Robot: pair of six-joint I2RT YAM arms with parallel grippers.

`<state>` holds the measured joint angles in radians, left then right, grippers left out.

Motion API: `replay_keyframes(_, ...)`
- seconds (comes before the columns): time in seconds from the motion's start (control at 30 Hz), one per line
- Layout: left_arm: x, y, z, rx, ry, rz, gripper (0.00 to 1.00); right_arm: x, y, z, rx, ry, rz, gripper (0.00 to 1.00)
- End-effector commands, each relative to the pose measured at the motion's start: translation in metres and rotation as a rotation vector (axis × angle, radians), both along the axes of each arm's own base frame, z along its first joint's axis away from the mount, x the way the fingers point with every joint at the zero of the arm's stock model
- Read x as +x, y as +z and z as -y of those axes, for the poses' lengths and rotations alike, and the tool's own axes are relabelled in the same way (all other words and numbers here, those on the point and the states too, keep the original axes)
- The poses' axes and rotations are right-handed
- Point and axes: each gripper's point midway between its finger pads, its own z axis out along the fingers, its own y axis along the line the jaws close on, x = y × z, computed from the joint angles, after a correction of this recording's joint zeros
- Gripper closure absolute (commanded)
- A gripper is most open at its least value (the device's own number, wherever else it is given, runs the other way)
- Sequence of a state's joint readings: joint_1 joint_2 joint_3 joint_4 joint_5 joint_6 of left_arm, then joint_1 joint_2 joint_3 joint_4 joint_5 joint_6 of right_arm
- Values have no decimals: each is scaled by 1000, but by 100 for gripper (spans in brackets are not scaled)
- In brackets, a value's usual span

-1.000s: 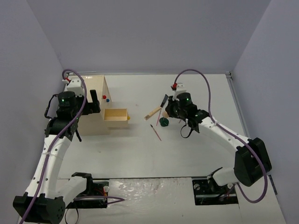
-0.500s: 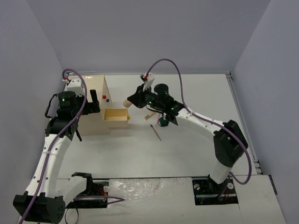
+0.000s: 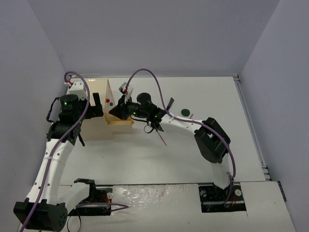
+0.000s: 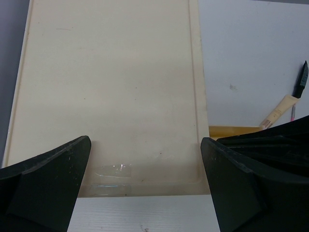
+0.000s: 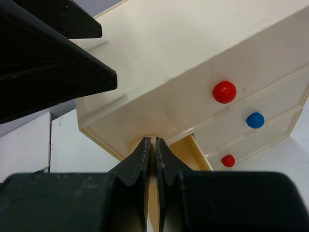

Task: Organize the makeup

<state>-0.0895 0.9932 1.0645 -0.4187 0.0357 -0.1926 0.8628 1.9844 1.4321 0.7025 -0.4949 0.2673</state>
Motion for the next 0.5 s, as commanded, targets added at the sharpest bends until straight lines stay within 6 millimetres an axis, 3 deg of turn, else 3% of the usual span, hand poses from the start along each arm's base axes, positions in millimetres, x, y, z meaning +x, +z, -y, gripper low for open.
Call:
replay_keyframes(0.0,7,23,-2,-15,17,75,3,11,40,-11,104,-8,148,99)
replay_keyframes(0.17,7,23,-1,-19,12,75,3,12,24,-15,83,-2,129,93)
replay_keyframes(0.4,7,23,-1,-19,7,73,3,10,23,-9,59,-9,147,53)
replay_keyframes(0.47,8,22,0,-21,6,72,3,10,26,-5,45,-19,165,47)
